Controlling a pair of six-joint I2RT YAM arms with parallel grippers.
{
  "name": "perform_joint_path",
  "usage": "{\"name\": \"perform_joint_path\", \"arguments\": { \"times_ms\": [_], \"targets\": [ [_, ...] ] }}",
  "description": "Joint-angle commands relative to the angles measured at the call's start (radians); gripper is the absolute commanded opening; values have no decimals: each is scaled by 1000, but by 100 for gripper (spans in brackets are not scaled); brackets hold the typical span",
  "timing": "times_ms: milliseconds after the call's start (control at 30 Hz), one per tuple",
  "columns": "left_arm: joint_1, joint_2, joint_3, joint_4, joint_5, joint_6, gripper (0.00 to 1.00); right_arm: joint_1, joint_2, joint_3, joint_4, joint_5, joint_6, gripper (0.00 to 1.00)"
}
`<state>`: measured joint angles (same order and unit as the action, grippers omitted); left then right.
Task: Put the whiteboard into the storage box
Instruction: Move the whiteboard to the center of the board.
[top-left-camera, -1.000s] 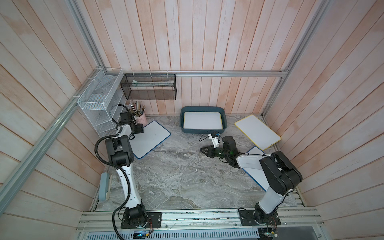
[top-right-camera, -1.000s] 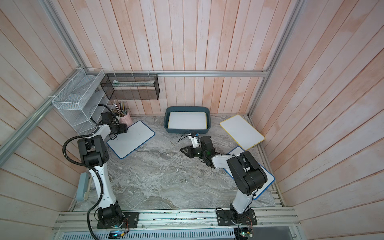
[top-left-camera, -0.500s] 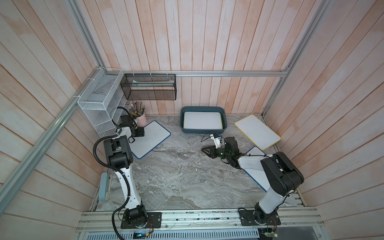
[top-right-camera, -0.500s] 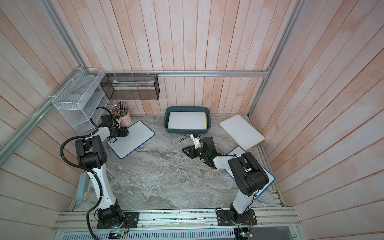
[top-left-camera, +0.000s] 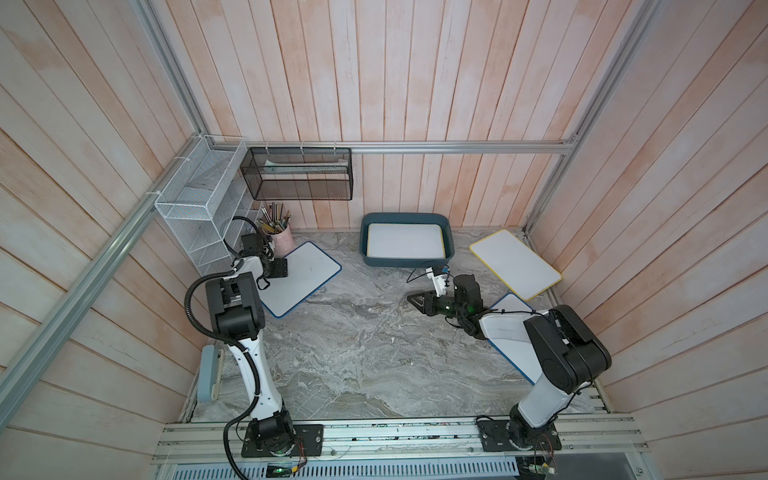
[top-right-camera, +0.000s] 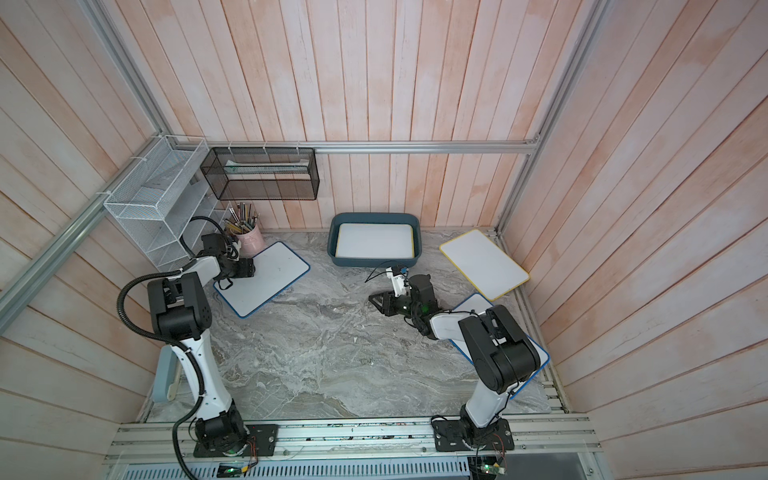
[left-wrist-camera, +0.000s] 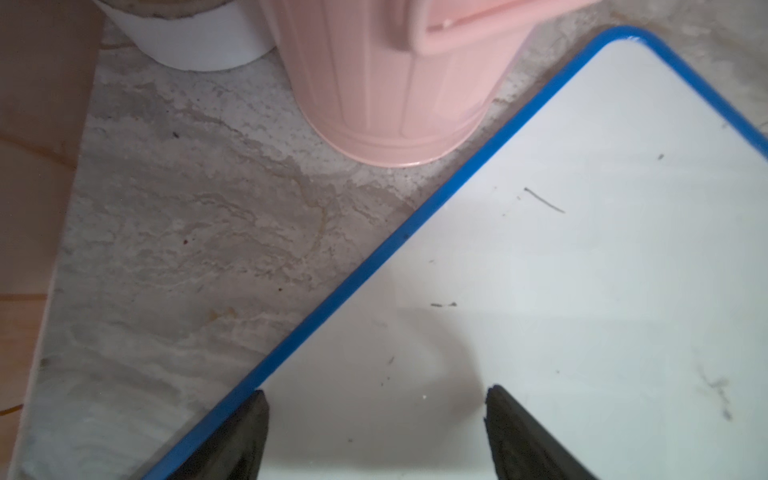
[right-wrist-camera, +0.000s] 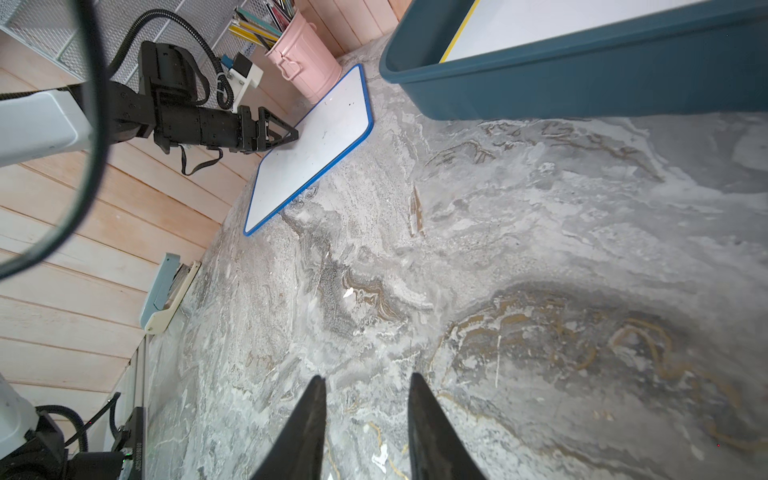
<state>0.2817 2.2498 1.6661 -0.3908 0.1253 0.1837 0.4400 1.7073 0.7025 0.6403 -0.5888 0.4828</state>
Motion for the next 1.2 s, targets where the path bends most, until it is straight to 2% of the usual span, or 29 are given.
{"name": "perform_joint_path", "arguments": {
  "times_ms": [0,133,233,433,667,867,1167],
  "targets": [
    [10,28,20,-39,-73,-4,84,-10,-26,-19,50,-20,21,35],
    [-29,47,23,-47,-190,4,84,-18,-20,-22,67,-35,35,34],
    [-33,67,30,-56,-192,-8,84,-22,-21,-29,80,-38,43,35],
    [-5,107,80,-124,-138,-23,84,-33,-32,-41,92,-36,49,35],
    [41,137,128,-193,34,-18,83,-44,-32,-53,114,-43,66,35],
    [81,140,142,-222,126,-13,83,-50,-42,-62,126,-45,71,34],
    [70,123,113,-240,108,-14,83,-68,-52,-83,157,-48,89,34]
  ]
}}
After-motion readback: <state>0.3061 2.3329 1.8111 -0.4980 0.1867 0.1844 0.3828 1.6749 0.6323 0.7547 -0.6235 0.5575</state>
